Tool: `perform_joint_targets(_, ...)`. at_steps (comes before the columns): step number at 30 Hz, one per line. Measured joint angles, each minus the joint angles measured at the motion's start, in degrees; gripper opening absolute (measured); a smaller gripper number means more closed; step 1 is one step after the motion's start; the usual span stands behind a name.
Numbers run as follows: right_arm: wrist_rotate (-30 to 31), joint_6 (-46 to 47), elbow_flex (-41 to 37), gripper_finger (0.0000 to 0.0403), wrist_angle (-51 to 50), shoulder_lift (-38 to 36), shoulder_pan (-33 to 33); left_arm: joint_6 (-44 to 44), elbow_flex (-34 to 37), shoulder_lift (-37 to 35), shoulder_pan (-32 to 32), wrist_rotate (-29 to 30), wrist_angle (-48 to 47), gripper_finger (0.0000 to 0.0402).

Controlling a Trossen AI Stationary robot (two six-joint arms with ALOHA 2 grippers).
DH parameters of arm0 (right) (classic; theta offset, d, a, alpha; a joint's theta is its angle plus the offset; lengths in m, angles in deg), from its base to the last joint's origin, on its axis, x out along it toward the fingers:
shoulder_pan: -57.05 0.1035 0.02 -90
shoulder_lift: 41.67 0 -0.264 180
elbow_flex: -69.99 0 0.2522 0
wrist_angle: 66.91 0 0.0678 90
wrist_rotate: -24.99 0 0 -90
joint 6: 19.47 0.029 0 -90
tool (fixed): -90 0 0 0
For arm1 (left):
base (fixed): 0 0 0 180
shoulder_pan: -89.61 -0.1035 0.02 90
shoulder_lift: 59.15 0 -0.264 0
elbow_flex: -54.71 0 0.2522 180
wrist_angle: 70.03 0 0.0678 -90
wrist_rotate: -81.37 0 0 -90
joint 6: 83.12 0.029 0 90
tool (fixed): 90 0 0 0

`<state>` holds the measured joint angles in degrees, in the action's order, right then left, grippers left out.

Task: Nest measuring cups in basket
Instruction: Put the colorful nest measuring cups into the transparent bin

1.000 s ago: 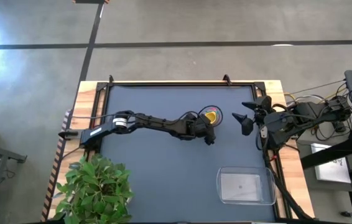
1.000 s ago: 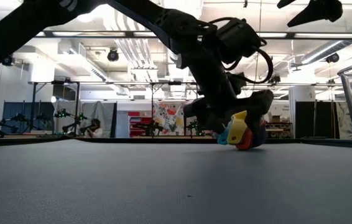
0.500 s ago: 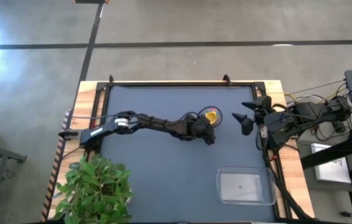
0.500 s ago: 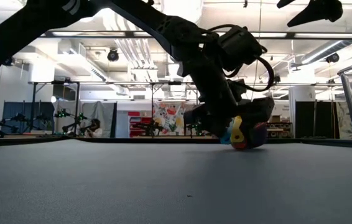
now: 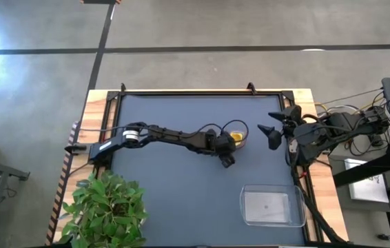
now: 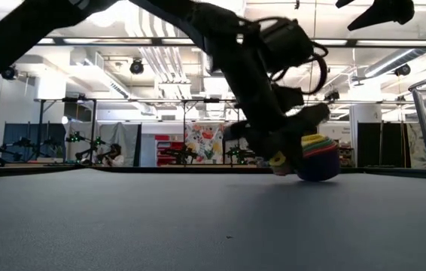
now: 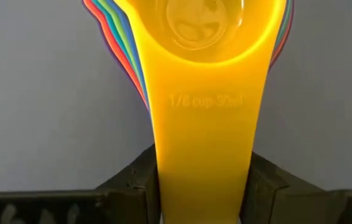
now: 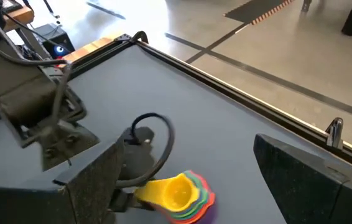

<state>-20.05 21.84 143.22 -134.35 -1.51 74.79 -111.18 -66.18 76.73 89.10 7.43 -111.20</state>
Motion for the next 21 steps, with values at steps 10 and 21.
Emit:
perform_joint_targets(10,0.03,-1.37,0.28,0.0347,-0.01,-0.02,0.00,-0.97,0.02,-5.77,1.11,-0.58,-20.52,0.0124)
perform_joint_targets(21,0.00,-2.11,0.25,0.0347,-0.06,-0.02,0.00,-9.52,-0.05,-5.75,1.15,0.97,-19.53,0.0200)
